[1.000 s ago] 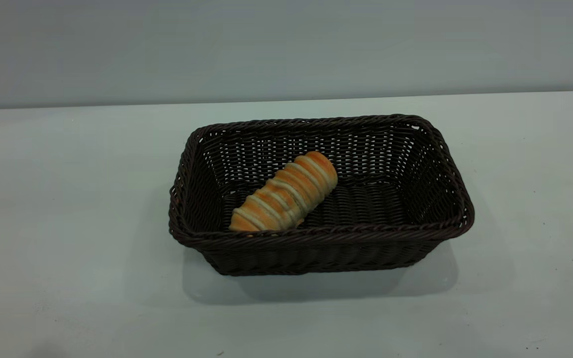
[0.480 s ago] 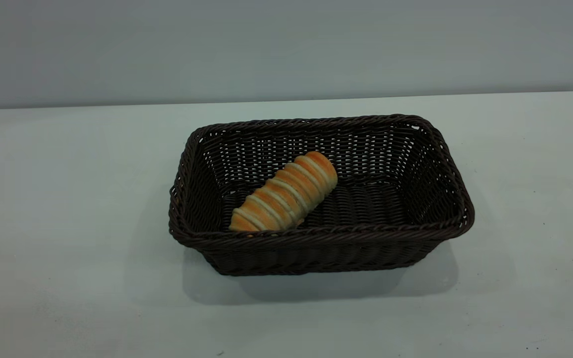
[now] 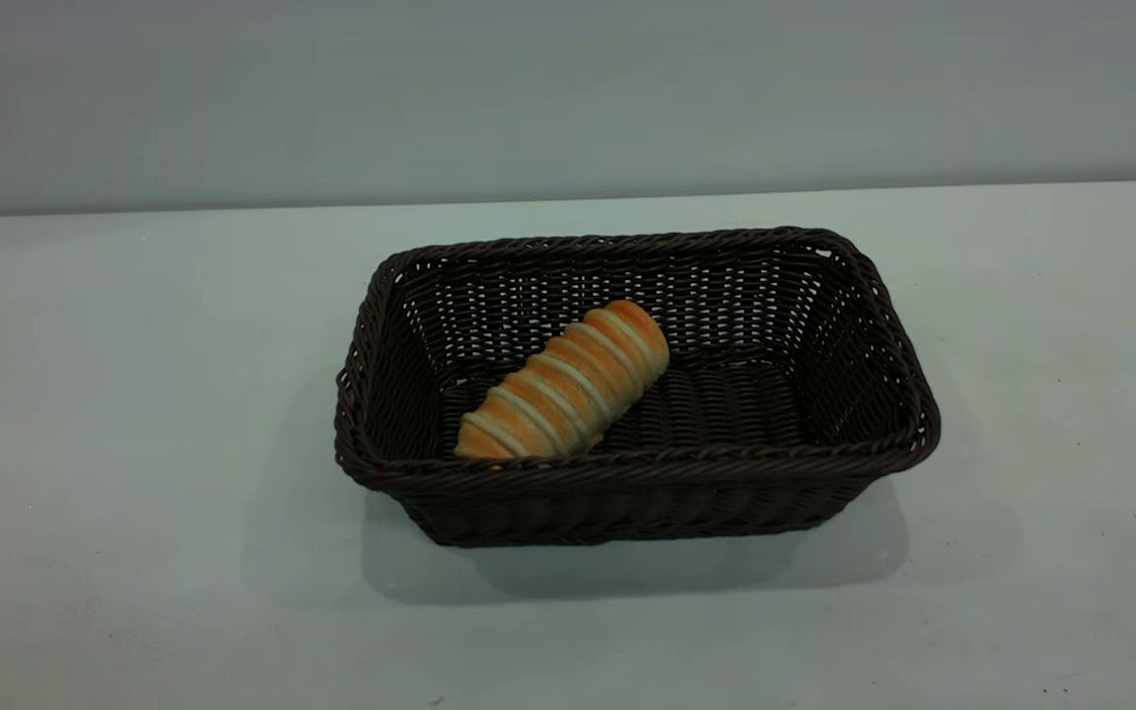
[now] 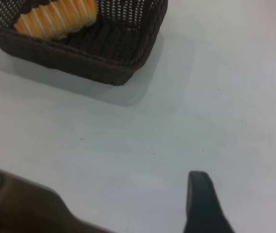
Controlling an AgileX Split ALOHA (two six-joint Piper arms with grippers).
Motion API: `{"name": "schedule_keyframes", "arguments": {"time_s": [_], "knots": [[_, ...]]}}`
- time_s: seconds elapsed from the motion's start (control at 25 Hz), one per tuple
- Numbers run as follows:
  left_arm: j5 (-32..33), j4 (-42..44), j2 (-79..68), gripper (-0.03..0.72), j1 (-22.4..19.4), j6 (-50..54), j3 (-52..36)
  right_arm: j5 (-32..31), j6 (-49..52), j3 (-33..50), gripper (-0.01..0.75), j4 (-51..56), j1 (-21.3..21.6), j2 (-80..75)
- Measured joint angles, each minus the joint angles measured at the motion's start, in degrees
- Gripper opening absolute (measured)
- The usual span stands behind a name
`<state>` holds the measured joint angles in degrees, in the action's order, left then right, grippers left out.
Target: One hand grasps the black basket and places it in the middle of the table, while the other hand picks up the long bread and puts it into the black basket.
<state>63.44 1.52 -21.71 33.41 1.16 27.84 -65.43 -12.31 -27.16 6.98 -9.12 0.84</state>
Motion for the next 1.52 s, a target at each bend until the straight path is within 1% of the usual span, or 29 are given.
{"name": "schedule_keyframes", "arguments": {"time_s": [0.12,0.16,0.32,0.36,0.4,0.48,0.6,0.68,0.8,0.88,0.96,1.16,1.52], "knots": [[0.1,0.0,2.3,0.539,0.0,0.1,0.0,0.0,0.0,0.0,0.452,0.0,0.1,0.0],[0.1,0.0,3.1,0.539,0.0,0.0,0.0,0.0,0.0,0.0,0.451,0.0,0.7,0.0],[0.1,0.0,5.4,0.539,0.0,0.0,0.0,0.0,0.0,0.0,0.438,0.1,6.4,0.0],[0.2,0.0,5.8,0.539,-0.4,0.0,0.0,0.0,0.0,0.0,0.435,0.2,7.2,0.0],[0.2,0.0,5.9,0.539,-1.7,0.0,0.0,0.0,0.0,0.0,0.433,0.2,7.5,0.0],[0.2,0.0,6.0,0.539,-6.3,0.0,0.0,0.0,0.0,0.0,0.431,0.2,7.6,0.0],[0.2,0.0,6.9,0.539,-16.6,0.0,0.0,0.0,0.0,0.0,0.431,0.2,7.6,0.0],[0.3,0.1,8.8,0.539,-22.0,0.0,0.0,0.0,0.0,0.0,0.431,0.2,7.6,0.0],[0.4,0.1,12.8,0.539,-27.5,0.0,0.0,0.0,0.0,0.0,0.431,0.2,7.6,0.0],[0.5,0.1,15.8,0.539,-30.0,0.0,0.0,0.0,0.0,0.0,0.430,0.2,7.6,0.0],[0.7,0.1,18.1,0.539,-30.8,0.0,0.0,0.0,0.0,0.0,0.430,0.2,7.6,0.0],[1.1,0.1,22.4,0.539,-30.9,0.0,0.0,0.0,0.0,0.0,0.430,0.2,7.6,0.0],[1.3,0.1,23.0,0.539,-30.9,0.0,0.0,0.0,0.0,0.0,0.430,0.3,7.6,0.0]]}}
